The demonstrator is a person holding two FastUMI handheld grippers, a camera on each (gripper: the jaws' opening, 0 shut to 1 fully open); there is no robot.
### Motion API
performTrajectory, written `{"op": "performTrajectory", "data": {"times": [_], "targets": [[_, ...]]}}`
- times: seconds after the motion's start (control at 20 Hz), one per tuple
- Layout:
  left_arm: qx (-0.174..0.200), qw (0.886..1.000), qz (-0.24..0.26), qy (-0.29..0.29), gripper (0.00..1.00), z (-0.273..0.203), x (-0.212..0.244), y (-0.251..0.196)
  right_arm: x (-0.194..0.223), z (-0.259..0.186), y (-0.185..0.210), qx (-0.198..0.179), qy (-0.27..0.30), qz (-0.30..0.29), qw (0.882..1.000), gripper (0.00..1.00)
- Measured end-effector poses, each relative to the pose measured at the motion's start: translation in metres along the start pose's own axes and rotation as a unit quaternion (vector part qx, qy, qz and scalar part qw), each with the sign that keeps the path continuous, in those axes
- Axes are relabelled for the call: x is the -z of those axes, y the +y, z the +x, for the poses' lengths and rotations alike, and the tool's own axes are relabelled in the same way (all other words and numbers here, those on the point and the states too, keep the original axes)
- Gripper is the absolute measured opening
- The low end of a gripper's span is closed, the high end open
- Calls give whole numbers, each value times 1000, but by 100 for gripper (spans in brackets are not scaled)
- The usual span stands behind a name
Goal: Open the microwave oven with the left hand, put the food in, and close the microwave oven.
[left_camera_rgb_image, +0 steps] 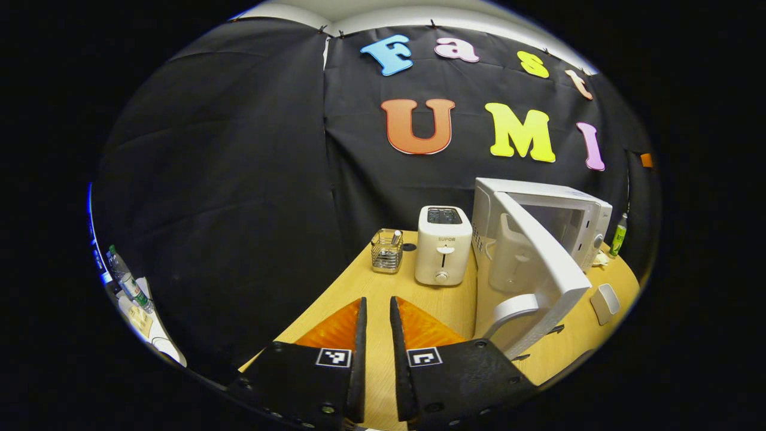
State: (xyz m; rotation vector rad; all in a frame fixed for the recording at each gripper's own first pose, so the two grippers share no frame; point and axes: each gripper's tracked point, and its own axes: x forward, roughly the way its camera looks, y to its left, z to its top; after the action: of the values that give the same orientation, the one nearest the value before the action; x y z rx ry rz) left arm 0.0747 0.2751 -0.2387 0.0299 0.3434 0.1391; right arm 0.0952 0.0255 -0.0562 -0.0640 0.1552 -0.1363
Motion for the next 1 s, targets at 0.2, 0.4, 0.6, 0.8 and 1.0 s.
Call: {"op": "performTrajectory", "data": {"times": [0.2,0.4,0.6,0.8,1.0], "targets": [[19,1000,2,-10,4,5,-1,-8,1,-14,8,-4,3,-4,1000,99],[42,999,-5,-8,0,15,2,-23,7,-17,13,-10,15,8,1000,99],[64,998,4,-4,0,22,4,-45,14,-24,7,-9,24,23,999,93],[80,996,26,4,0,24,8,-65,19,-25,-10,-1,28,34,999,93],[80,996,30,11,0,21,12,-80,25,-25,-31,0,35,40,999,93]]}}
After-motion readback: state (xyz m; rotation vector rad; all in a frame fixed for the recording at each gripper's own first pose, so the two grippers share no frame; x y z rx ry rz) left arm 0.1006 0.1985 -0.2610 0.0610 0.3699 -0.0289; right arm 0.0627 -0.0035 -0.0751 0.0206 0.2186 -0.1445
